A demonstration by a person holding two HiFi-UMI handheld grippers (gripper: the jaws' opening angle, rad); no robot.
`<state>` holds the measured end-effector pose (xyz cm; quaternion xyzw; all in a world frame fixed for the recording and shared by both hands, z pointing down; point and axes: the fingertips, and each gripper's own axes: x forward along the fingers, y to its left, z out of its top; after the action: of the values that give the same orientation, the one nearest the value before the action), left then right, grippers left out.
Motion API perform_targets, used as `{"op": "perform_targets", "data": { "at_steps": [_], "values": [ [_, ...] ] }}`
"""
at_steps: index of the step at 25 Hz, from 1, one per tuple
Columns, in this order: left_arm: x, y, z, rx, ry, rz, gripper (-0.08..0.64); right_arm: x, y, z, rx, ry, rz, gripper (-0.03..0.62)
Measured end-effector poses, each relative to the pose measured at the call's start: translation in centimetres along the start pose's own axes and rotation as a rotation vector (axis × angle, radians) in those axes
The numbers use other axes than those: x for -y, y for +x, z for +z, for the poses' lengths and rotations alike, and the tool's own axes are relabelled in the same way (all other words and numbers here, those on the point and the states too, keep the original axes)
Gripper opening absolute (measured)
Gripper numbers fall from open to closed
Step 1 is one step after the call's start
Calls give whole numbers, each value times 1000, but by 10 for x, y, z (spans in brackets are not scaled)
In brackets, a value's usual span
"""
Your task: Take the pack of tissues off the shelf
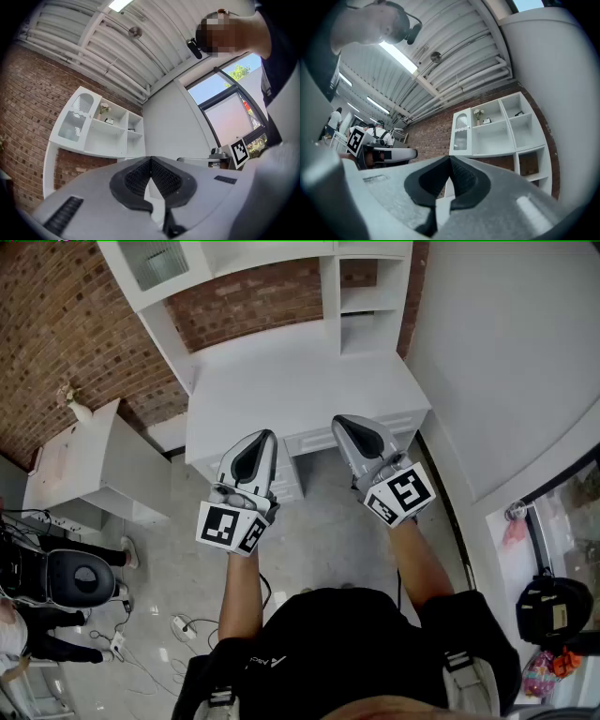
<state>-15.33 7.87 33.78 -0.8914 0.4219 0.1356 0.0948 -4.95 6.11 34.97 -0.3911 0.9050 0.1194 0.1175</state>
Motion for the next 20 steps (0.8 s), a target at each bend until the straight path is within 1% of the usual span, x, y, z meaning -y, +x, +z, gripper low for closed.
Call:
{"op": "perform_targets", "data": {
  "at_steps": [6,11,16,20],
  "values": [
    [7,7,0,-2,9,1,-2,8,-6,1,6,1,2,0],
    [15,15,4,-1,24,-1,-2,16,-13,4,19,34,10,2],
    [14,33,23,20,48,35,-2,30,-20,10,25,26,12,2],
    [11,51,41,35,67,67,-2,44,-22,23,39,10,23,2]
  ]
}}
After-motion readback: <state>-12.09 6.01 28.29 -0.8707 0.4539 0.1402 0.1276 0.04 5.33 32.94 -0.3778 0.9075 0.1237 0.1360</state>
